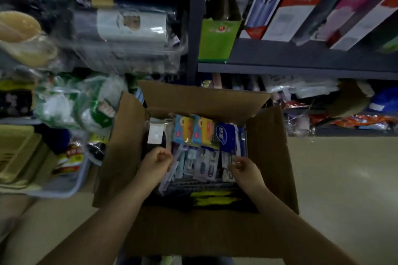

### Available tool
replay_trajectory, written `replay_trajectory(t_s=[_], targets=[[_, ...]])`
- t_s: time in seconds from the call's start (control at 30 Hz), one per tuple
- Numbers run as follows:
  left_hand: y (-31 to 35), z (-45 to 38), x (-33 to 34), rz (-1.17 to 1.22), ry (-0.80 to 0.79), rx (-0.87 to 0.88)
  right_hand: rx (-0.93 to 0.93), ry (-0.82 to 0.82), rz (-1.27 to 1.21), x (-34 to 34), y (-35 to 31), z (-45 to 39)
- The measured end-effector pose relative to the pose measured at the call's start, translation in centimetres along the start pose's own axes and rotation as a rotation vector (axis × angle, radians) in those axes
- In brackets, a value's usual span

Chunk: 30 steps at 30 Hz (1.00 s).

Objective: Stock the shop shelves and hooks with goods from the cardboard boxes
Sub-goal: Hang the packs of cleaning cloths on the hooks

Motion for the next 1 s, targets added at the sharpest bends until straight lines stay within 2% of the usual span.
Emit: replay_trajectory(t_s=[0.07,0.13,0.37,0.43,0.67,0.83,1.0], targets=[[-0.5,-1.3,0.6,-0.018,0.019,-0.021,0.058,-0.044,0.042,0.6,0.5,-1.7],[-0.6,-2.9,1.1,-0.028,0.041,-0.044,0.133,-0.081,-0.018,1.7,0.7,-3.7],[0.3,-11.7,2.5,-0.066,0.069,-0.021,0.473,-0.09,-0.686,6.1,-0.4,-10.7],[0.2,-14.0,3.1,-0.096,0.06,-0.003,0.534,-0.08,-0.792,7.1,-1.2,-12.8],[-1.2,-17.3,4.5,-0.142,0.043,-0.037,0.537,-0.072,-0.955,9.1,-1.0,-15.2],[-1.0,-16.9,5.7,0.042,-0.056,-0.174,0.516,-0.098,-1.008,8.2,0.8,-15.0],[-0.1,-14.7,7.0,0.142,-0.117,-0.204,0.482,-0.096,-1.008,6.5,1.2,-13.4]])
Point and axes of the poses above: each hand's wrist, its own z-axis away from the middle knuckle, its own x-axis out of the palm, y = z × x, the point moved 4 cm from there along -z, towards the middle knuckle, and after that the axes turned 2 degrees about x, right-handed, at the moved point
